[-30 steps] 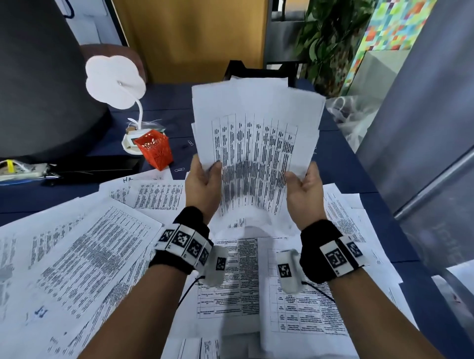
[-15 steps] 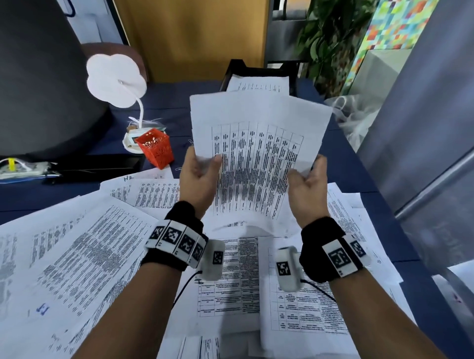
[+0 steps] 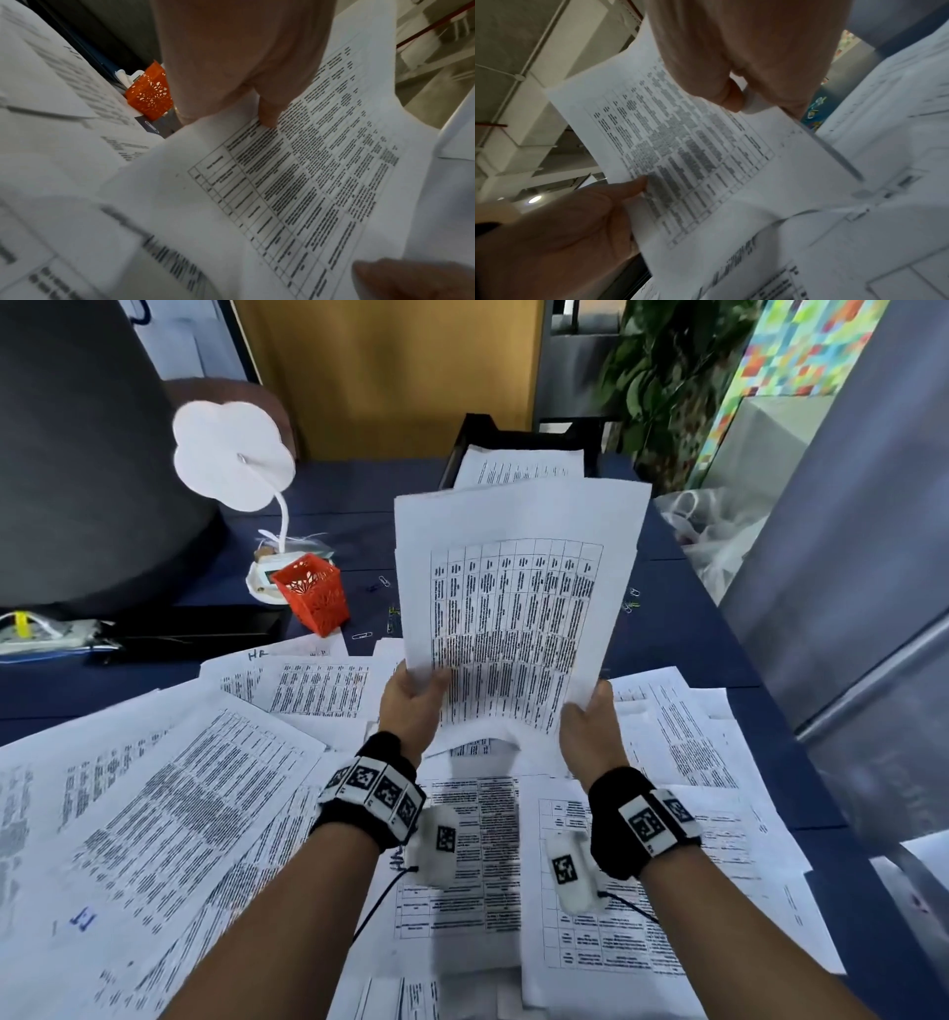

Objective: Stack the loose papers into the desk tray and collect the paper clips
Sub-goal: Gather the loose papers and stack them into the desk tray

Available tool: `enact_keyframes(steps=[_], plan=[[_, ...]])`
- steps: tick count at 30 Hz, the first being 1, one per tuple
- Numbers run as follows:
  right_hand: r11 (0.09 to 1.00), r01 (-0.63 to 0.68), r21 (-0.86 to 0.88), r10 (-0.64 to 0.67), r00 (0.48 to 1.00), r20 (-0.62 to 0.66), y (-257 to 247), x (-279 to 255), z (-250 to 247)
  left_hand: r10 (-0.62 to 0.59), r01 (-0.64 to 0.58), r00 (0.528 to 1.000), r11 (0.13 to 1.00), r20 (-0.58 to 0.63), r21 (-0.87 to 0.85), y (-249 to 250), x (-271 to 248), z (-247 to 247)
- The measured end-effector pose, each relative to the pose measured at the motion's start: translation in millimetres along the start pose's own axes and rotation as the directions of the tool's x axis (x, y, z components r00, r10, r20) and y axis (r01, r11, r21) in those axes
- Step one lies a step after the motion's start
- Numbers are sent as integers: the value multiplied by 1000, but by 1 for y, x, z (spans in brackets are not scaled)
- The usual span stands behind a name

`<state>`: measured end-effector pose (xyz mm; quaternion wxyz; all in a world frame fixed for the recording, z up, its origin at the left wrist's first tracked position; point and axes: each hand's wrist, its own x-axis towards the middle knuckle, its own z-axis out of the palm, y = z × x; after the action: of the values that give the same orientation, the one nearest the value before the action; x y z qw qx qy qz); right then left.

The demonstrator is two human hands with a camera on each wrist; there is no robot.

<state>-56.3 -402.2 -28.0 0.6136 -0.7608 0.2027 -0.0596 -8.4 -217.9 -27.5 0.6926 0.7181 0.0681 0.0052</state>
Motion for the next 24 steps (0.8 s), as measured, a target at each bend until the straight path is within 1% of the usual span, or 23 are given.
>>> enact_keyframes(steps=[2,6,8,9,12,14,17,20,22,24], plan=[[1000,12,-8,-12,1000,19,4,3,-2,28,-27,1000,999,-8,35,4,5,-4],[999,-15,-37,18,995,96,13,7,-9,-23,24,999,999,-47,35,11,17,-11],[999,-35,-28,37,994,100,16,6,-11,-22,26,999,994,-37,103,11,22,-12],[999,-46,-21,48,994,98,18,7,-11,-25,31,999,985,-34,168,10,24,-12],[994,-96,-46,101,989,106,27,8,-10,-80,85,996,944,-31,320,-1,28,-12],[984,-157,-87,168,976,139,37,9,-9,-132,130,991,918,-21,376,-9,26,-11],[956,-243,-162,270,948,170,48,8,-12,-223,210,975,879,-20,429,-19,18,-10],[937,-283,-207,323,926,195,53,6,-13,-312,265,950,824,10,501,-28,15,-10],[933,-302,-196,339,921,192,54,7,-14,-339,287,941,816,13,501,-29,14,-9],[929,-332,-164,359,915,184,54,9,-14,-336,281,942,821,21,497,-27,14,-8]])
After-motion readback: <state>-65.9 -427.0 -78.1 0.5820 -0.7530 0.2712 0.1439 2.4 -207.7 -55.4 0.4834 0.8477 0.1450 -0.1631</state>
